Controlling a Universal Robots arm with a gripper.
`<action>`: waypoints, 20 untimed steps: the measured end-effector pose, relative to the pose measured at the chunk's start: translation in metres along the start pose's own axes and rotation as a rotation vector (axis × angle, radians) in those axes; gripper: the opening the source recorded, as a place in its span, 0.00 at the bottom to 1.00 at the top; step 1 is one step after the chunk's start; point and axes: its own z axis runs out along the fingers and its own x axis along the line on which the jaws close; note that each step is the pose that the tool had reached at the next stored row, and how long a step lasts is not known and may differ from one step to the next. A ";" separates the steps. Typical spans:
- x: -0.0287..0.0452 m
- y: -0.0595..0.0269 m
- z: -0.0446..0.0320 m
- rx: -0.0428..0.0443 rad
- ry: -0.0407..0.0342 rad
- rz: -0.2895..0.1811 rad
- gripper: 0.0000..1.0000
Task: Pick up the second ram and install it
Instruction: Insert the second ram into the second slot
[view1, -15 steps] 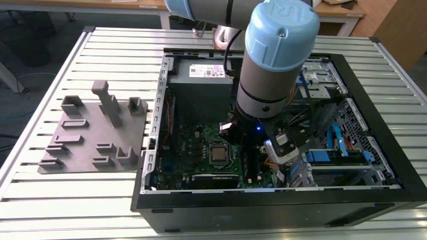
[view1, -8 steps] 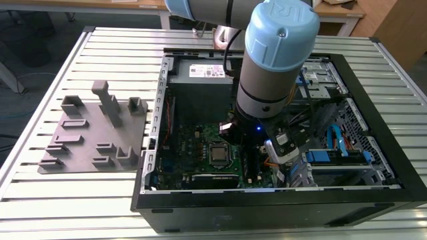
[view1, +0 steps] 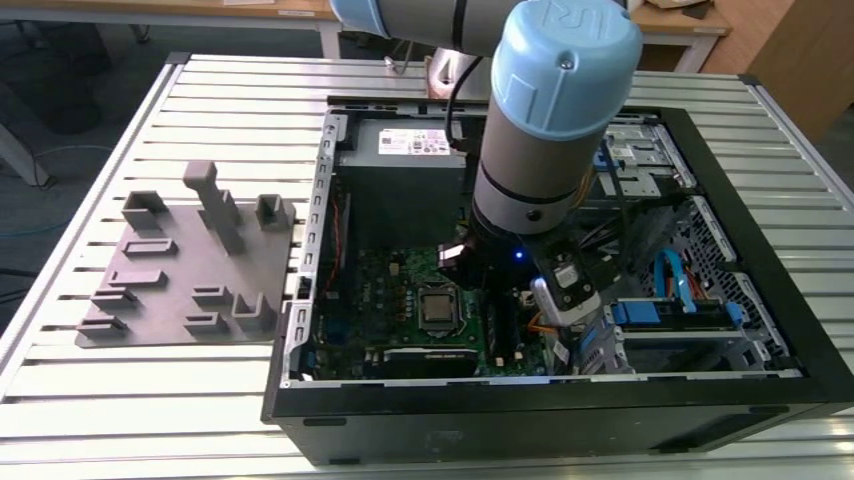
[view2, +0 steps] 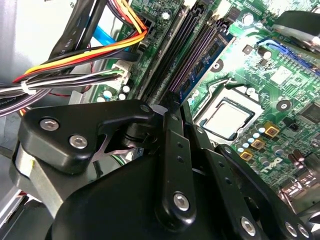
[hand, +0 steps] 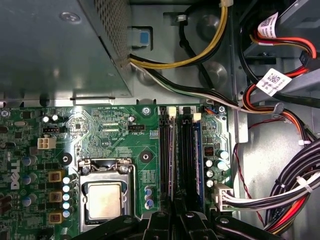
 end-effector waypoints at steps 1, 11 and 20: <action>-0.0001 0.0000 -0.0005 0.0001 0.0002 -0.001 0.11; -0.0026 0.0002 -0.0011 -0.0013 0.0054 -0.041 0.11; -0.0042 0.0002 0.0000 -0.0016 0.0096 -0.058 0.11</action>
